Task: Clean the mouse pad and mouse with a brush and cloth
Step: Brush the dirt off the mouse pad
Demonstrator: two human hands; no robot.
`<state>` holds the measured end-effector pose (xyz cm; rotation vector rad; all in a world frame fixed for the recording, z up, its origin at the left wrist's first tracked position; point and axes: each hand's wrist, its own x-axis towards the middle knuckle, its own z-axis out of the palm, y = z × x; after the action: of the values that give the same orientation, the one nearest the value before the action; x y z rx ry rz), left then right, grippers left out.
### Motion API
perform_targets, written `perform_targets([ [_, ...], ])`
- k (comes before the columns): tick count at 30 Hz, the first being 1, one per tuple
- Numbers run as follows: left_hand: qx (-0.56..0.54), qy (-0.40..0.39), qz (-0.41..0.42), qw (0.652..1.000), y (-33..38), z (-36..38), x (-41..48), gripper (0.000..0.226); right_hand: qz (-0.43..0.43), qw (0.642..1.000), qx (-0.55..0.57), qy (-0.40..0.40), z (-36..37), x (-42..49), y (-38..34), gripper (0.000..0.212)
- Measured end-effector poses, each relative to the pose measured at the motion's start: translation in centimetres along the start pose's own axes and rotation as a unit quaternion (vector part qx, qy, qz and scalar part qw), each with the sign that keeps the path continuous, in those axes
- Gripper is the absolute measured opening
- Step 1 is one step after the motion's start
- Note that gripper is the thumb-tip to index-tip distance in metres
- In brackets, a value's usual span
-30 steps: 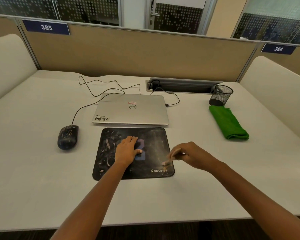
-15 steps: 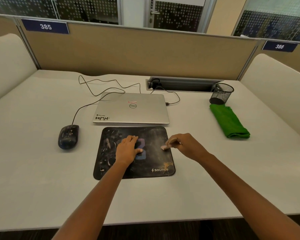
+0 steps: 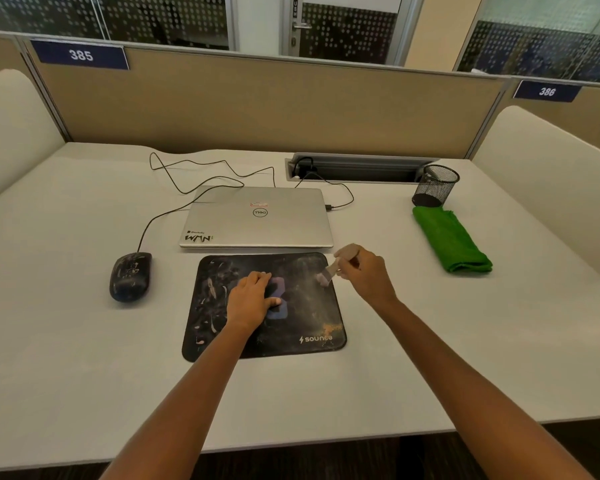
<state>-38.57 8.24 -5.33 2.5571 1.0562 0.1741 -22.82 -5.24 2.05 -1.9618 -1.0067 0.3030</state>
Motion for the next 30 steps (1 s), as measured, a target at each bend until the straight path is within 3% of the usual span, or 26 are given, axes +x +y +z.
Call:
perform_targets([
  [11,0.005,0.002,-0.002,1.0,0.0,0.0,0.0,0.056,0.1,0.992,-0.043,-0.061,-2.7,-2.9,1.2,0.015],
  [17,0.012,0.003,-0.002,1.0,0.1,0.0,-0.1,0.054,0.069,0.997,0.026,0.026,-1.7,-2.9,0.1,0.011],
  [27,0.008,-0.008,-0.009,1.0,0.2,-0.2,-0.2,0.054,0.135,0.99,0.028,-0.03,-2.9,-5.1,1.4,0.009],
  [30,0.013,-0.011,-0.013,1.0,0.5,-0.3,-0.2,0.054,0.114,0.993,0.03,0.01,-3.0,-4.7,0.6,0.012],
])
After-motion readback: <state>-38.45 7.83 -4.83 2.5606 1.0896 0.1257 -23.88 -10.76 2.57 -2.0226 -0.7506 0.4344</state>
